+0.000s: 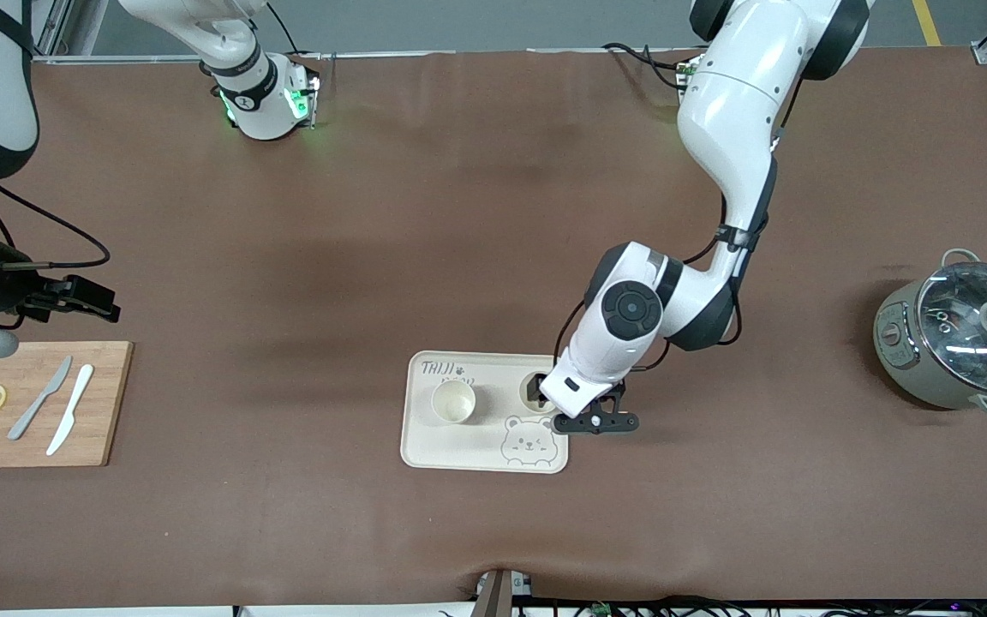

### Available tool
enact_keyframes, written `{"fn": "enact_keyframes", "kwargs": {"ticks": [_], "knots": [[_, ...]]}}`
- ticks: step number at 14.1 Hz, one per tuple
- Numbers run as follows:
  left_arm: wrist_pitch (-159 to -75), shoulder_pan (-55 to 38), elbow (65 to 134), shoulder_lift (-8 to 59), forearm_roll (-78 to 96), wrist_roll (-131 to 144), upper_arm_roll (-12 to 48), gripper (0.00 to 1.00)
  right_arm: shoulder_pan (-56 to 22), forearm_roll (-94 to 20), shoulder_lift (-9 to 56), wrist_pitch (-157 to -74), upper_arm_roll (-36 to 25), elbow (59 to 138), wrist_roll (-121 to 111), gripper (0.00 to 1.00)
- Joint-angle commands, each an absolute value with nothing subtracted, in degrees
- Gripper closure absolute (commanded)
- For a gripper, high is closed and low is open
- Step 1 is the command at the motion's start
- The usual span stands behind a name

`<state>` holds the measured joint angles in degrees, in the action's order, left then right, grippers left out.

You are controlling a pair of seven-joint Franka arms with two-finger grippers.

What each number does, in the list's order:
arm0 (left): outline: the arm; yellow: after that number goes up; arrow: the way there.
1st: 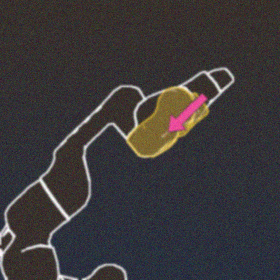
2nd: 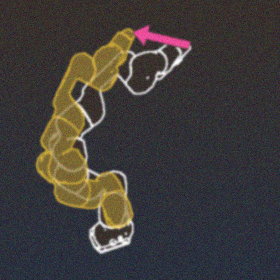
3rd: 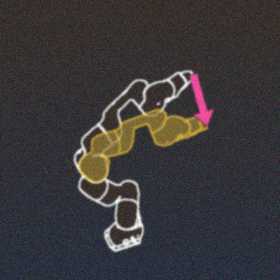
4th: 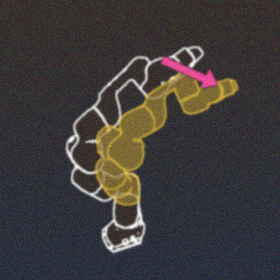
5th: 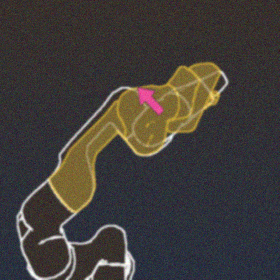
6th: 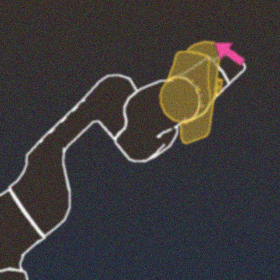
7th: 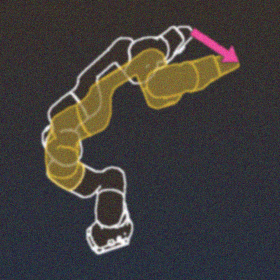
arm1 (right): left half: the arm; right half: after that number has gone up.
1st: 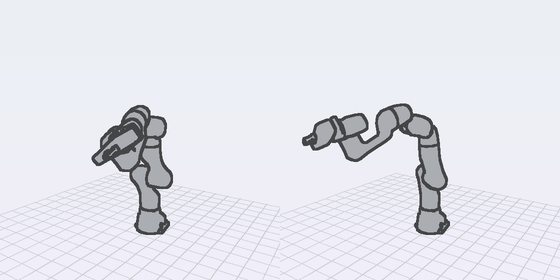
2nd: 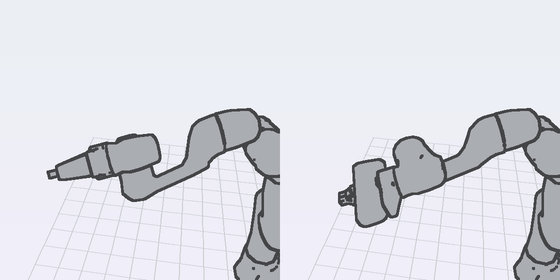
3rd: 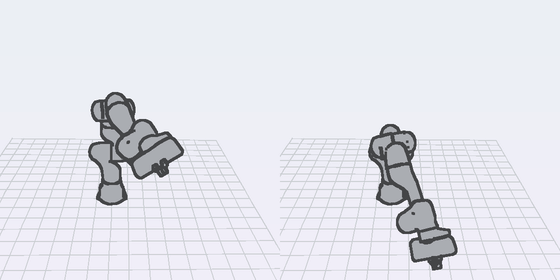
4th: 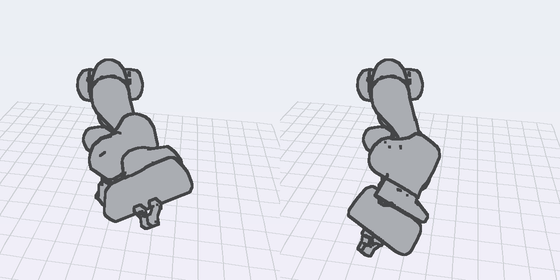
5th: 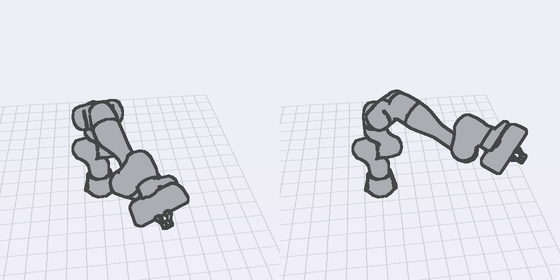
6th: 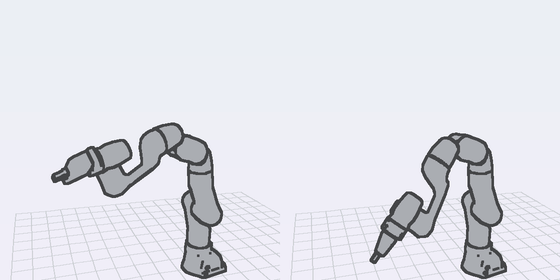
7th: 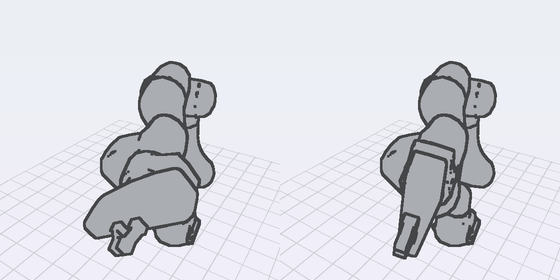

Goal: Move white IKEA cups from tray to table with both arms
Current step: 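Lower the left gripper onto the cup nearest the bear face and grasp, then carry the white cup with the left gripper toward the pot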

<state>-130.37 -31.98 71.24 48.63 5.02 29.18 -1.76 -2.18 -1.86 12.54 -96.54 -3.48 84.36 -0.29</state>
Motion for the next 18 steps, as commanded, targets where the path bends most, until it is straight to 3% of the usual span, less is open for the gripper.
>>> {"fn": "enact_keyframes", "kwargs": {"ticks": [1, 4, 6, 8, 12, 18], "knots": [[-129.38, -32.70, 71.19, 48.25, 4.84, 29.36, -2.90, 0.00, -2.29, -2.55, 12.48, -96.94, -3.60, 84.38, -0.35, 0.00], [-129.37, -33.49, 71.63, 49.31, 3.60, 29.36, -2.72, 0.02, -2.29, -2.55, 12.48, -96.94, -3.60, 84.46, -0.35, 0.00], [-129.29, -34.10, 71.98, 49.48, 3.69, 29.53, -2.72, 0.10, -2.29, -2.55, 12.48, -96.94, -3.60, 84.46, -0.44, 0.00], [-128.59, -34.54, 72.86, 49.31, 2.73, 29.18, -2.72, 0.36, -2.29, -2.55, 12.48, -96.94, -3.60, 84.46, -0.35, 0.00], [-128.41, -34.54, 72.86, 50.54, 1.32, 29.18, -2.64, 1.00, -2.29, -2.55, 12.48, -96.94, -3.60, 84.55, -0.35, 0.00], [-123.85, -34.45, 72.25, 47.91, 2.37, 31.29, -2.55, 1.00, -2.29, -2.55, 12.48, -96.86, -3.60, 84.46, -0.44, 0.00]]}}
